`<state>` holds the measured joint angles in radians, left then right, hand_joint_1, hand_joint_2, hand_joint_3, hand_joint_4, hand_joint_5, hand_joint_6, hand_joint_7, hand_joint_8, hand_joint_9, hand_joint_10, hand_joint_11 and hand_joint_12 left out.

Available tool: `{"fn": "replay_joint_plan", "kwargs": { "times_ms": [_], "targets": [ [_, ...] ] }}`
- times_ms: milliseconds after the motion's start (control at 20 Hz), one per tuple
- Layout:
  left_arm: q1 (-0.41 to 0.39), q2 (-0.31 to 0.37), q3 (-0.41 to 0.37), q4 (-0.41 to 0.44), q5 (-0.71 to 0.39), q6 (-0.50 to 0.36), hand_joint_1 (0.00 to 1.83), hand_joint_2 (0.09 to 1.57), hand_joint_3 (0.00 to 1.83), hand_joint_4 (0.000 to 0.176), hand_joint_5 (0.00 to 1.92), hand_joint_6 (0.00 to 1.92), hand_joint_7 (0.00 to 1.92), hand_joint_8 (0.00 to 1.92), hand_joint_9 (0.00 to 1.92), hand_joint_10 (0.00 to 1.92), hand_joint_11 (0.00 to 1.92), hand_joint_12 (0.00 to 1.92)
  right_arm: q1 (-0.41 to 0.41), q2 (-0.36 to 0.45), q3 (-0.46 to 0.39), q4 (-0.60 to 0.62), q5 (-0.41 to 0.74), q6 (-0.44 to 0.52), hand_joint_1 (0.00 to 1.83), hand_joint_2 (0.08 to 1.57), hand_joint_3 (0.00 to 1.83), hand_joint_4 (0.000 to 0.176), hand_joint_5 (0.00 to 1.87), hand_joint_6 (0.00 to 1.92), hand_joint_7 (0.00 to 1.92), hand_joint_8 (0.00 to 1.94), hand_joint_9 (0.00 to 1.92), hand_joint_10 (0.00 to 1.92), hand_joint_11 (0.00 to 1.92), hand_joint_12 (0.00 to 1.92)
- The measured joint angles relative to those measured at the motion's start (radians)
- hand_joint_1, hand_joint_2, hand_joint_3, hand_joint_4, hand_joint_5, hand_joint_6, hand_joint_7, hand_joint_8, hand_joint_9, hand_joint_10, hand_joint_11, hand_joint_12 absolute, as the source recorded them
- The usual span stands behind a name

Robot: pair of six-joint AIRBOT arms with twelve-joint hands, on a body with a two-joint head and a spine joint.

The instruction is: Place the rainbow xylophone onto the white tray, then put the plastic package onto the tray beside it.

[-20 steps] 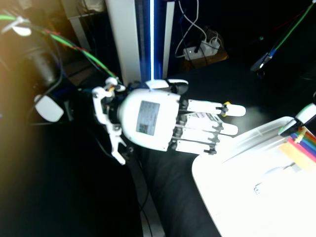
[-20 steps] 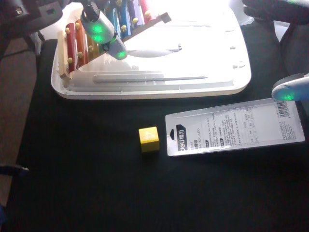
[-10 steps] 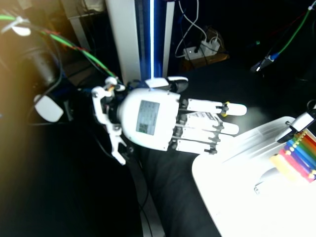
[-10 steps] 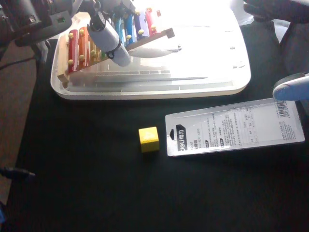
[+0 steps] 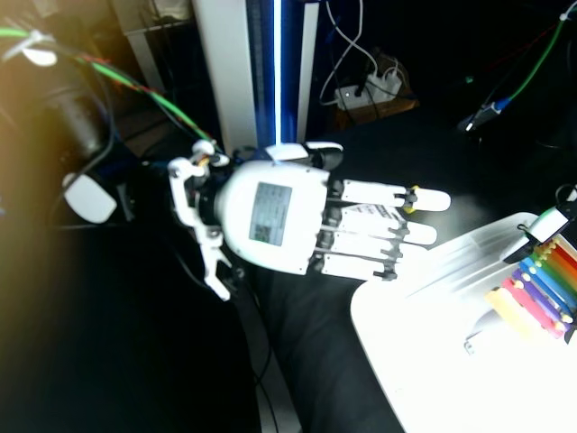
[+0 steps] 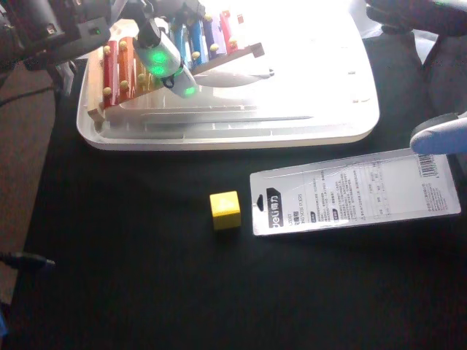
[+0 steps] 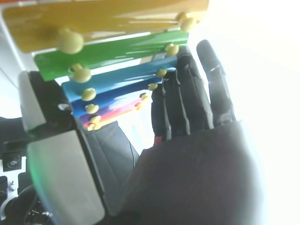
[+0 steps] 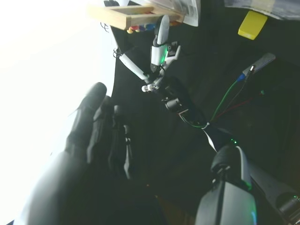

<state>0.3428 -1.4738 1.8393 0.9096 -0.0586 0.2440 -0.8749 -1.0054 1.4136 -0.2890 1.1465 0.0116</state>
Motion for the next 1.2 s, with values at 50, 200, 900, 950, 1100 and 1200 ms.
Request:
{"fn": "replay_joint_plan", "kwargs": {
  "times_ms": [50, 200, 900, 950, 1100, 1200],
  "targets": [
    [0.002, -0.006, 0.005, 0.004, 0.005, 0.001, 1.01, 0.88, 0.00, 0.052, 0.29, 0.00, 0.42, 0.00, 0.43, 0.00, 0.18, 0.55, 0.006, 0.000, 0.000, -0.004, -0.003, 0.000, 0.75, 0.81, 0.01, 0.068, 0.11, 0.00, 0.25, 0.00, 0.26, 0.00, 0.15, 0.60],
    [0.007, -0.017, 0.014, 0.006, 0.011, 0.000, 1.00, 0.89, 0.00, 0.098, 0.23, 0.00, 0.37, 0.00, 0.37, 0.00, 0.12, 0.51, 0.006, -0.001, 0.000, -0.001, 0.002, 0.000, 0.74, 0.81, 0.00, 0.079, 0.12, 0.00, 0.25, 0.00, 0.26, 0.00, 0.14, 0.60],
    [-0.014, 0.094, -0.106, -0.055, -0.113, 0.000, 0.91, 0.81, 0.00, 0.166, 0.00, 0.00, 0.02, 0.00, 0.06, 0.00, 0.04, 0.20, 0.013, 0.022, -0.023, -0.019, -0.001, 0.004, 0.72, 0.80, 0.00, 0.124, 0.09, 0.00, 0.24, 0.00, 0.22, 0.00, 0.11, 0.58],
    [-0.015, 0.124, -0.130, -0.067, -0.148, 0.000, 0.88, 0.82, 0.00, 0.145, 0.00, 0.00, 0.00, 0.00, 0.03, 0.00, 0.01, 0.14, 0.025, 0.033, -0.030, -0.032, -0.008, 0.004, 0.70, 0.80, 0.00, 0.110, 0.05, 0.00, 0.19, 0.00, 0.17, 0.00, 0.03, 0.65],
    [-0.019, 0.201, -0.204, -0.064, -0.194, 0.000, 0.77, 0.79, 0.01, 0.081, 0.00, 0.00, 0.01, 0.00, 0.08, 0.01, 0.01, 0.25, 0.044, 0.069, -0.060, -0.061, 0.000, 0.005, 0.62, 0.78, 0.00, 0.088, 0.00, 0.00, 0.15, 0.00, 0.17, 0.00, 0.00, 0.66],
    [-0.026, 0.261, -0.259, -0.053, -0.224, 0.000, 0.77, 0.77, 0.00, 0.154, 0.00, 0.00, 0.00, 0.00, 0.02, 0.00, 0.00, 0.08, 0.076, 0.101, -0.087, -0.137, -0.021, 0.008, 0.51, 0.74, 0.00, 0.124, 0.00, 0.00, 0.08, 0.00, 0.11, 0.00, 0.00, 0.43]
  ]
}}
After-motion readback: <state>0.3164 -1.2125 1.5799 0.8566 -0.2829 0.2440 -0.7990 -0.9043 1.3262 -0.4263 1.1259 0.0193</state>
